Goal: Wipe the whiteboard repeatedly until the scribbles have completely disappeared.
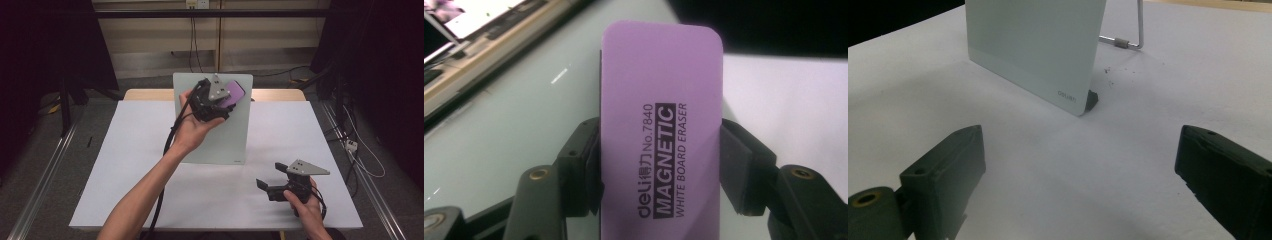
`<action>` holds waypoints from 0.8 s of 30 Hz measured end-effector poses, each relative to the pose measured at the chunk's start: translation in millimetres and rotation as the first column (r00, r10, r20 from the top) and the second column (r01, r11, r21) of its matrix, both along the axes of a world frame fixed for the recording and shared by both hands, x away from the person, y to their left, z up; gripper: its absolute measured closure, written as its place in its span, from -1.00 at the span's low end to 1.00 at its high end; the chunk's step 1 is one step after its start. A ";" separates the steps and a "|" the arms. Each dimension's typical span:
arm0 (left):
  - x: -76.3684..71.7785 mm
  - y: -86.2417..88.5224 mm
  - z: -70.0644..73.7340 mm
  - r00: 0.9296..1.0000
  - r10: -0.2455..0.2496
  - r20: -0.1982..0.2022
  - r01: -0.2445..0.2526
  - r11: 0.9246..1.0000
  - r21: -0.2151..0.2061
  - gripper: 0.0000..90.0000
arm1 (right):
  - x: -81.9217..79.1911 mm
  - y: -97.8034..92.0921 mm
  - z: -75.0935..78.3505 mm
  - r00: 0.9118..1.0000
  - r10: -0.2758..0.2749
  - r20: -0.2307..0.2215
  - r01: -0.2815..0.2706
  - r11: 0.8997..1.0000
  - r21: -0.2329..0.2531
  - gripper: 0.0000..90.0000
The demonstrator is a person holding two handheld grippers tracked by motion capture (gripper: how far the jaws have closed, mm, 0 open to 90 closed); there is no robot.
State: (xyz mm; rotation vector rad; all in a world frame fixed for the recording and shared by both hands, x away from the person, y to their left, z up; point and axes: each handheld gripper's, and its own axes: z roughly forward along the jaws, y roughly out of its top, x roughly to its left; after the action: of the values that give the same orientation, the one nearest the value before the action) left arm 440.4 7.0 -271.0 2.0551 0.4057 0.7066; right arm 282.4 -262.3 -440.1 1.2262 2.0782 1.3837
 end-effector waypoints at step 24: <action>-10.1 72.6 -36.2 0.998 0.046 -0.032 -0.047 0.999 -0.014 -0.09 | 0.2 2.0 -0.1 1.000 -0.002 0.002 0.002 1.000 -0.006 -0.87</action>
State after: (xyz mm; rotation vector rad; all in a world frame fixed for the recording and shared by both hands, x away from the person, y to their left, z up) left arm 430.3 79.5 -307.2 2.0512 0.4766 0.6978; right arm 282.6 -260.3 -440.2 1.2238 2.0779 1.3765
